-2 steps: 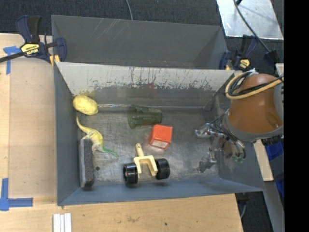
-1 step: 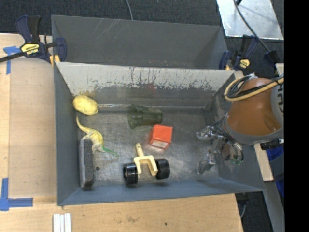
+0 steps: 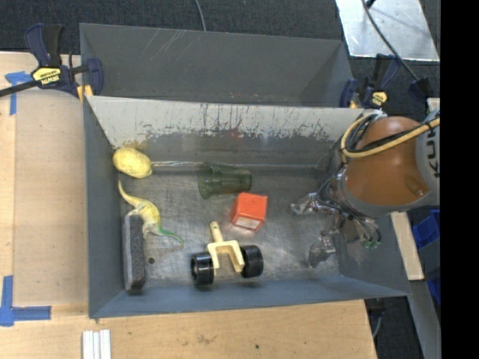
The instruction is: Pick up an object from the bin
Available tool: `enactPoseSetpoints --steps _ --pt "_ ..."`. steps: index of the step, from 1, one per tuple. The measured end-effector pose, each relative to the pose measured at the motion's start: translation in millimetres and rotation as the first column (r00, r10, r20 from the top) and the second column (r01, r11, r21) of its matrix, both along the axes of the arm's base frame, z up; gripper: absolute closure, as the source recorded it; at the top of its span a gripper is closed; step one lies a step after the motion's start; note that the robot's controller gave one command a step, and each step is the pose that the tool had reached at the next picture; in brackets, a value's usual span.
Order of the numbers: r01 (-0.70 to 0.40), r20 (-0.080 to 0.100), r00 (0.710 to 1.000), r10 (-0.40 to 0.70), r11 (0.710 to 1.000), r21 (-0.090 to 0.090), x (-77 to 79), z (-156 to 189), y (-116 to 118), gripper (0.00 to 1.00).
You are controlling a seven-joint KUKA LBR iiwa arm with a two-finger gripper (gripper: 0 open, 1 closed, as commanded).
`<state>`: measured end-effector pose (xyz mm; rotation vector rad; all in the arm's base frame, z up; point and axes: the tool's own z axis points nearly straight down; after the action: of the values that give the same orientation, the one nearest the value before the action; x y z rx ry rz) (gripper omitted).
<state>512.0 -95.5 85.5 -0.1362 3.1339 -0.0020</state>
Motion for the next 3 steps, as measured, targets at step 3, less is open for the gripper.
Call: enactPoseSetpoints --steps 3 --pt "0.258 -0.004 0.966 -0.258 0.966 -0.001 6.1 33 94 0.00"
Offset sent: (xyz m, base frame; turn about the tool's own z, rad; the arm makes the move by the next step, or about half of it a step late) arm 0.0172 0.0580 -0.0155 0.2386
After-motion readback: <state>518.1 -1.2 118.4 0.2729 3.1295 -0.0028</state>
